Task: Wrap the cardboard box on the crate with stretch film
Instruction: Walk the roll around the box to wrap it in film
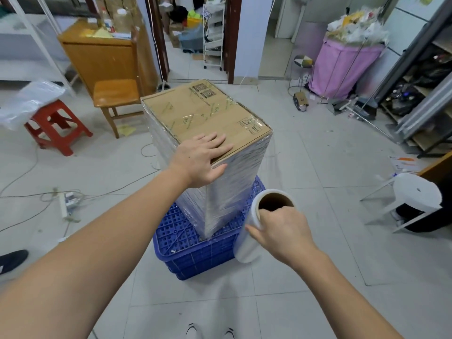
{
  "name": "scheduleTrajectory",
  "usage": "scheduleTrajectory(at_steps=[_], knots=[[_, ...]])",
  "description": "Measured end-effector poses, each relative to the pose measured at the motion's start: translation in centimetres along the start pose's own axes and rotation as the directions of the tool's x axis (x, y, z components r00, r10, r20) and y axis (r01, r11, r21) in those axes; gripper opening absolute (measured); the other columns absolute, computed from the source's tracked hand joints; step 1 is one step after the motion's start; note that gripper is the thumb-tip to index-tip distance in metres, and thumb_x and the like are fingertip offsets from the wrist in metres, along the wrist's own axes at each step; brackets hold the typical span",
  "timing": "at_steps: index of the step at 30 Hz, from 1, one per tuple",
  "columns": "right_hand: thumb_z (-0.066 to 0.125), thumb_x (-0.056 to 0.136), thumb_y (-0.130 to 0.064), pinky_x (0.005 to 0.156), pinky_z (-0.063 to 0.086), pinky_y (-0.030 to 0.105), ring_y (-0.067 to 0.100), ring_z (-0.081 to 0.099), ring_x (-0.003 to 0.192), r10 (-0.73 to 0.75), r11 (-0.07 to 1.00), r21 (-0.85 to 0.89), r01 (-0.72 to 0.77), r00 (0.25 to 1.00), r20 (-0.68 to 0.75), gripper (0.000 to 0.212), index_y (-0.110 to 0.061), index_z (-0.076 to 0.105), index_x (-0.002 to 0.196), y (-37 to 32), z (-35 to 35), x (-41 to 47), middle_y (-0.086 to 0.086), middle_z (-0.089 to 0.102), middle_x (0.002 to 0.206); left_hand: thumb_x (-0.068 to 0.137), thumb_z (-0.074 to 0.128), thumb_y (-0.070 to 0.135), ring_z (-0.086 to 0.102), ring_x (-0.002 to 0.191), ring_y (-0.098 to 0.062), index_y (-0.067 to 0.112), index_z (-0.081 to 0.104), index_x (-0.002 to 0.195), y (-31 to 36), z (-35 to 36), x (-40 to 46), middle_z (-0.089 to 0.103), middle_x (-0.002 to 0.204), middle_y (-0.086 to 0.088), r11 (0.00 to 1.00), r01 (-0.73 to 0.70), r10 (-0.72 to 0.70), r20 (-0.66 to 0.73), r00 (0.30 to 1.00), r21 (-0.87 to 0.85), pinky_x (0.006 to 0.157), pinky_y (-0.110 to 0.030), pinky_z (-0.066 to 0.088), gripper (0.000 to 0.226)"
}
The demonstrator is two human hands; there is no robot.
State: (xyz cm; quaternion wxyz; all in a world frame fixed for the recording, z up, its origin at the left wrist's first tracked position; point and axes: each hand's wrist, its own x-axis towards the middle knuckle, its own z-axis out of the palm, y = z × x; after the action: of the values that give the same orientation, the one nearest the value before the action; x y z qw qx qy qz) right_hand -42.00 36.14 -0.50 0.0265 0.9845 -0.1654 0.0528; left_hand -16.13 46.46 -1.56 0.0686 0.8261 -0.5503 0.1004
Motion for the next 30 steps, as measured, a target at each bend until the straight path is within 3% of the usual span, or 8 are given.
scheduleTrajectory(at_steps=[2,5,10,15,19,23,27,30], knots=[[0.068,0.076,-0.063,0.048,0.02,0.026,0.018,0.03,0.047,-0.08,0.997,-0.019,0.078,0.993,-0.085,0.05,-0.026,0.038,0.059,-1.2,-0.4,-0.3,-0.005,0.043,0.047,0.096,0.033,0.062,0.032,0.152,-0.017,0.037,0.041,0.155,0.2,-0.1,0.2,0.038,0.162,0.003,1.0,0.005,-0.005,0.011,1.0,0.008,0.127,-0.037,0.021,0.065],[0.064,0.073,-0.064,0.046,0.02,0.024,0.018,0.03,0.044,-0.194,0.98,0.029,0.199,0.974,-0.113,0.056,-0.022,0.03,0.056,-2.9,-0.5,-0.2,-0.007,0.028,0.046,0.097,0.034,0.062,0.032,0.153,-0.017,0.037,0.041,0.155,0.1,-0.1,-0.1,0.039,0.162,0.003,1.0,0.009,-0.009,0.005,1.0,0.014,0.126,-0.037,0.022,0.064],[0.075,0.069,-0.056,0.052,0.027,0.023,0.019,0.051,0.054,-0.379,0.911,0.107,0.397,0.912,-0.159,0.042,-0.017,0.063,0.06,-7.0,0.4,0.1,-0.003,0.053,0.05,0.098,0.035,0.061,0.033,0.152,-0.017,0.036,0.043,0.155,-0.1,-0.1,-0.8,0.04,0.162,0.003,1.0,0.016,-0.016,-0.008,1.0,0.02,0.126,-0.038,0.023,0.062],[0.082,0.066,-0.051,0.052,0.043,0.024,0.021,0.055,0.064,-0.5,0.844,0.138,0.518,0.854,-0.143,0.038,-0.015,0.069,0.065,-8.3,0.6,1.5,0.0,0.058,0.056,0.097,0.039,0.059,0.037,0.15,-0.019,0.035,0.048,0.152,0.0,-0.2,-1.0,0.043,0.16,0.003,1.0,0.018,-0.018,-0.026,0.999,-0.007,0.125,-0.039,0.026,0.061],[0.085,0.062,-0.054,0.056,0.049,0.024,0.02,0.059,0.066,-0.49,0.854,0.135,0.503,0.863,-0.119,0.04,-0.016,0.07,0.067,-8.5,0.0,1.8,-0.001,0.061,0.057,0.097,0.039,0.059,0.035,0.151,-0.017,0.036,0.046,0.153,-0.1,-0.3,-1.0,0.042,0.161,0.004,1.0,0.027,-0.027,-0.012,1.0,-0.012,0.125,-0.038,0.025,0.061],[0.079,0.071,-0.049,0.073,0.049,0.032,0.018,0.054,0.06,-0.438,0.889,0.155,0.431,0.899,0.008,0.039,-0.021,0.052,0.071,-9.4,-0.8,1.4,-0.004,0.062,0.061,0.097,0.036,0.061,0.032,0.152,-0.016,0.038,0.043,0.154,-0.3,-0.3,-1.2,0.039,0.162,0.005,0.999,0.033,-0.033,0.001,0.999,-0.024,0.126,-0.038,0.024,0.062],[0.069,0.087,-0.032,0.087,0.039,0.039,0.027,0.055,0.095,-0.266,0.962,0.09,0.256,0.955,0.132,0.033,-0.014,0.051,0.109,-11.3,-1.3,0.7,0.007,0.067,0.103,0.098,0.036,0.063,0.027,0.154,-0.014,0.039,0.038,0.157,-0.6,-0.5,-1.1,0.034,0.165,0.007,1.0,0.019,-0.019,0.015,1.0,-0.024,0.127,-0.036,0.017,0.064],[0.058,0.094,-0.047,0.084,0.036,0.039,0.028,0.058,0.093,-0.078,0.994,0.093,0.06,0.975,0.208,0.04,-0.013,0.047,0.112,-12.2,-1.4,0.6,0.007,0.066,0.101,0.099,0.038,0.065,0.021,0.156,-0.013,0.039,0.032,0.16,-0.9,-1.0,-0.9,0.028,0.167,0.007,0.999,-0.011,0.012,0.036,0.999,-0.043,0.128,-0.035,0.012,0.067]])
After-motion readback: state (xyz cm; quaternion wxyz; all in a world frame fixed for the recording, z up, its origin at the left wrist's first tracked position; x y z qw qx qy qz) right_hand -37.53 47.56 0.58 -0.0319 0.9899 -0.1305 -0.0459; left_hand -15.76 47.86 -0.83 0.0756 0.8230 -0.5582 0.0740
